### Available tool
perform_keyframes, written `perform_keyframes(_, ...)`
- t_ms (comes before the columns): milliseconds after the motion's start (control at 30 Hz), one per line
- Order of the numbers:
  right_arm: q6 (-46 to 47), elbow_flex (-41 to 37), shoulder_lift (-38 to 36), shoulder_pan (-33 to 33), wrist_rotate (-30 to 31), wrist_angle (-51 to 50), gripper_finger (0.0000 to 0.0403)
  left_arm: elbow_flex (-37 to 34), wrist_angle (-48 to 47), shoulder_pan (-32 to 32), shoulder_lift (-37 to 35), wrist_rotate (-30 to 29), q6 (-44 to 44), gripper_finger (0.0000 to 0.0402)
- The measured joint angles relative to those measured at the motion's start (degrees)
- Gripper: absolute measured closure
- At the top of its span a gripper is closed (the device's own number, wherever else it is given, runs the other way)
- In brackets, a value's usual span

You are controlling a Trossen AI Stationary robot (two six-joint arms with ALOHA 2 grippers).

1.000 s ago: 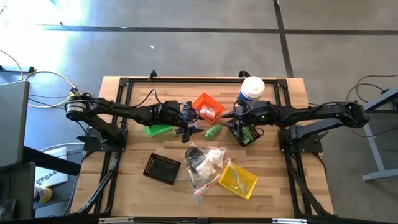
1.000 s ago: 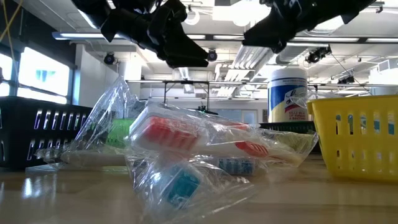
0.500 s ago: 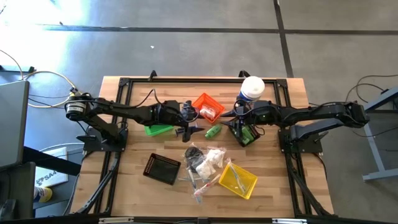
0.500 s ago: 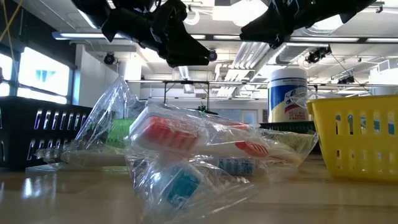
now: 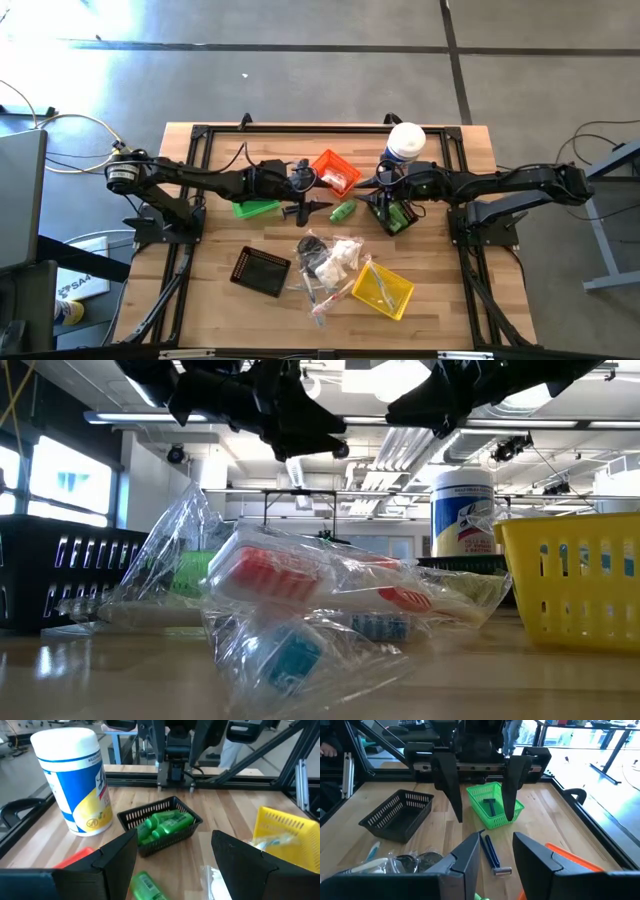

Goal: Pick & Place Travel size toiletries
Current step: Put the blue razor into the green bin

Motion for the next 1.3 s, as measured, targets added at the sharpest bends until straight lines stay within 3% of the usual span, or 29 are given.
perform_keyframes(300,-0.07,0.02,0.0,0.0,0.0,-0.02,0.0292,-0.01,-1.47,-3.36,0.67,-0.24,-0.31,0.0153)
perform_keyframes(633,0.04,0.02,0.0,0.0,0.0,-0.04,0.0292,-0.02,-9.97,-9.79,0.42,-7.75,0.39,0.0153)
perform_keyframes(833,-0.04,0.0,0.0,0.0,0.0,-0.14,0.0292,-0.02,-23.57,-9.7,-1.94,-8.52,-7.61,0.0153)
perform_keyframes(1033,-1.29,0.01,0.0,0.0,0.0,-0.14,0.0292,-0.02,-32.83,-9.33,-3.02,-11.32,-9.32,0.0153)
perform_keyframes(1300,-1.38,0.0,0.0,0.0,0.02,-0.05,0.0292,0.0,-32.76,-7.9,-1.78,-16.27,-11.17,0.0153)
